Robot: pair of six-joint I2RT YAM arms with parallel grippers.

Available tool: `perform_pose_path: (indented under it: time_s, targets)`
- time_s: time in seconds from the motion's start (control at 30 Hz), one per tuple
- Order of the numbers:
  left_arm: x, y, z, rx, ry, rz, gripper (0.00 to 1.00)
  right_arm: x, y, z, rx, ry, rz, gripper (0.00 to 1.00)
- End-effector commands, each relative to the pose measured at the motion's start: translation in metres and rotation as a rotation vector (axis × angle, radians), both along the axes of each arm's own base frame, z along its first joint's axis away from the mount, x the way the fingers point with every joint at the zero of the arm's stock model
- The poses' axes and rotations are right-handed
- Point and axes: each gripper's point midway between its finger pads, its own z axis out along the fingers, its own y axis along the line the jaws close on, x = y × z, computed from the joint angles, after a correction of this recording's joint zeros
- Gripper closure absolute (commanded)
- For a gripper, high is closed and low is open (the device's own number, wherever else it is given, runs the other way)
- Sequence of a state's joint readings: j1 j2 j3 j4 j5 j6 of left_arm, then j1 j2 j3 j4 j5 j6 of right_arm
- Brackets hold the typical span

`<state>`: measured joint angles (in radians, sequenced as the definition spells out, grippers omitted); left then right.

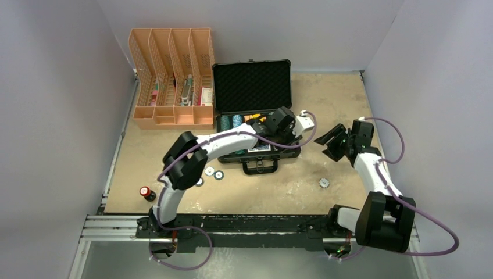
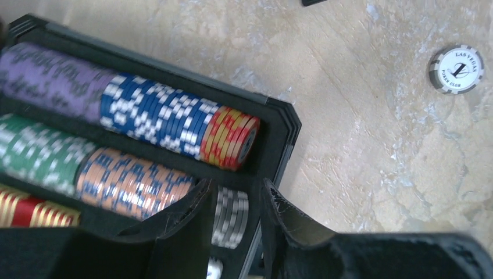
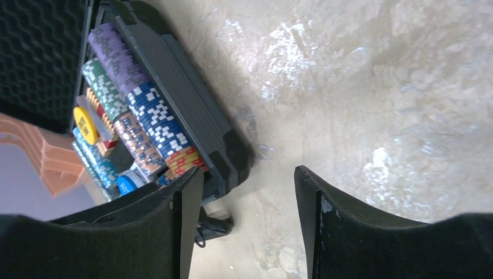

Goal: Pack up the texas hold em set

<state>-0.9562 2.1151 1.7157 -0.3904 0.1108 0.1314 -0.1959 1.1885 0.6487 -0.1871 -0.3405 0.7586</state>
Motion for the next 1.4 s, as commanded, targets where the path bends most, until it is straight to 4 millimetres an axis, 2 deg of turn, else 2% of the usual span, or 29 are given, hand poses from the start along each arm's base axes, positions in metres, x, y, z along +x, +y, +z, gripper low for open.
perform_pose_path:
  time_s: [0.0,0.1,0.23,0.3,0.4,0.47,0.67,0.97,1.2,1.37]
  targets:
    - [0.012,0.002,0.115,-0.29,-0.106,0.18,0.66,-0.006,-0.025,0.008,-0.153,0.02,-0.038,0.38]
    - [0.02,0.021,0.146,-0.415,-0.112,0.351,0.61,-0.014,-0.028,0.0,-0.153,0.091,-0.06,0.38]
    - [0.01,0.044,0.15,-0.523,-0.071,0.462,0.58,-0.022,-0.047,-0.005,-0.225,0.224,-0.133,0.38]
    - [0.001,0.053,0.154,-0.57,-0.053,0.479,0.57,-0.037,-0.051,-0.013,-0.239,0.319,-0.153,0.37]
    - [-0.007,0.065,0.154,-0.606,-0.039,0.499,0.54,-0.064,-0.048,-0.025,-0.226,0.452,-0.165,0.33]
    - [-0.012,0.07,0.155,-0.616,-0.038,0.499,0.53,-0.081,-0.044,-0.032,-0.205,0.523,-0.183,0.24]
    - [-0.017,0.081,0.16,-0.63,-0.056,0.506,0.52,-0.1,-0.042,-0.047,-0.195,0.619,-0.226,0.21]
    - [-0.022,0.092,0.177,-0.674,-0.077,0.511,0.51,-0.113,-0.031,-0.068,-0.139,0.742,-0.236,0.25]
    - [-0.016,0.099,0.177,-0.663,-0.114,0.548,0.5,-0.118,-0.024,-0.082,-0.126,0.815,-0.198,0.26]
    - [-0.014,0.099,0.178,-0.667,-0.122,0.548,0.47,-0.124,-0.01,-0.096,-0.1,0.854,-0.143,0.31]
